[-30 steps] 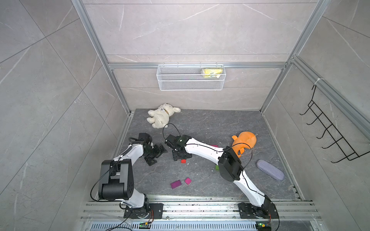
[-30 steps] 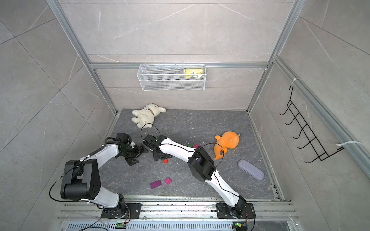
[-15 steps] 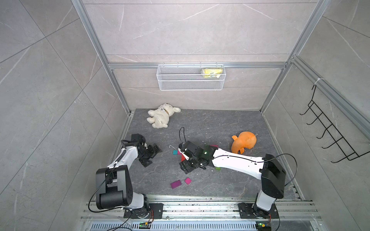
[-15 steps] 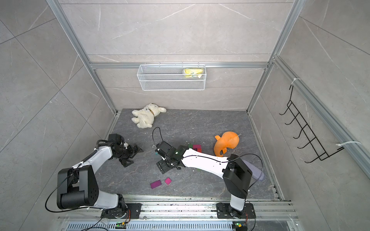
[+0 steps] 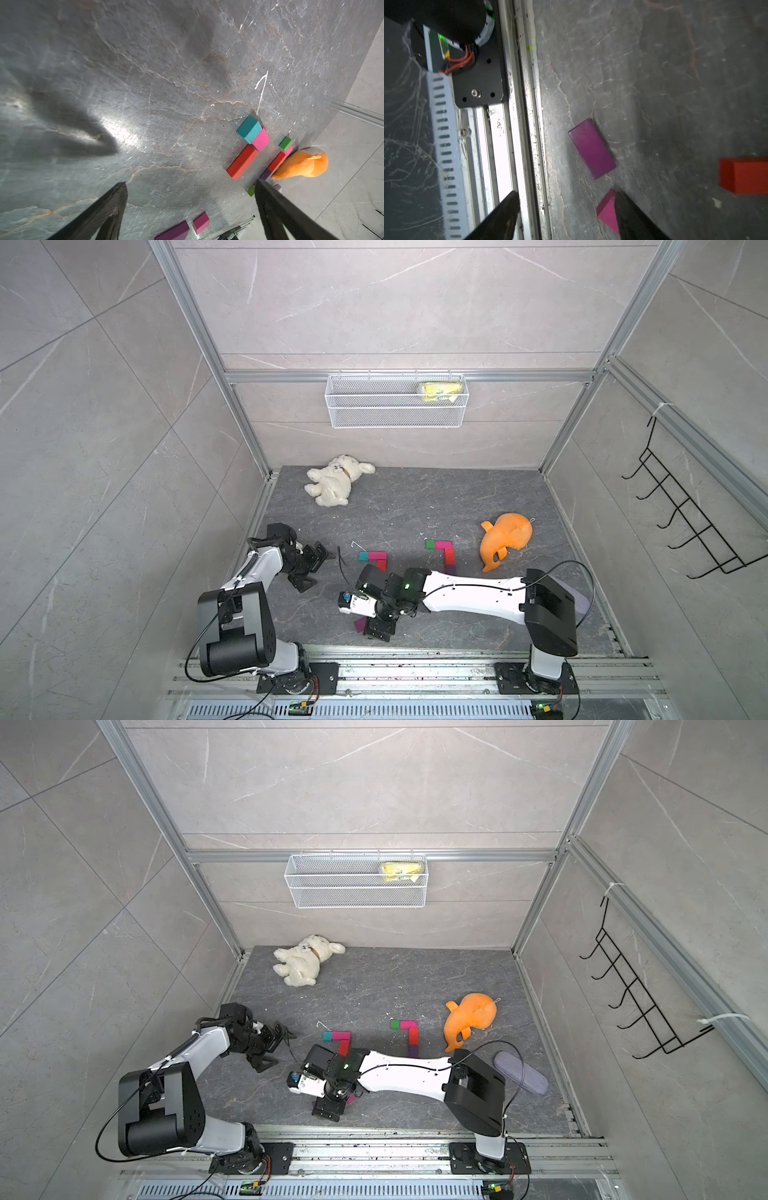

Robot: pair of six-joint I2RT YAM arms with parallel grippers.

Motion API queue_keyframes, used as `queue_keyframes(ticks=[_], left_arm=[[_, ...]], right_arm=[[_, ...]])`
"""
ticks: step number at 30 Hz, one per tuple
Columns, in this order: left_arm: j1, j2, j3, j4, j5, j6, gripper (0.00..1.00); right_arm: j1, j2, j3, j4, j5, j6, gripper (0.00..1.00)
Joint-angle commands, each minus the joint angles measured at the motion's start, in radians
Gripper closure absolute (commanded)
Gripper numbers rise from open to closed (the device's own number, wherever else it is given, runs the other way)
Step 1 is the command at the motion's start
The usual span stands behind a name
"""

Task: Assemble the number 7 with building blocks
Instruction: Pick up the building block from the center of the board.

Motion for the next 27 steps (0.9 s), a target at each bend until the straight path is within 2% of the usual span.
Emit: queue_keyframes(ticks=[1, 15, 27], left_arm=[[0.009, -0.018, -0.002, -0.008, 0.042, -0.017, 0.00], [0.025, -0.030, -0.032, 0.004, 0.060, -0.029, 0.00], [0.048, -0.034, -0.028, 0.000, 0.072, -0.027, 0.00]], right_arm=[[0.003, 0.049, 0.034, 0.007, 0.003, -0.087, 0.27], [0.002, 0.199, 0.158, -0.010, 0.036, -0.211, 0.29], [0.000, 0.261, 0.169, -0.027, 0.094, -0.257, 0.32]])
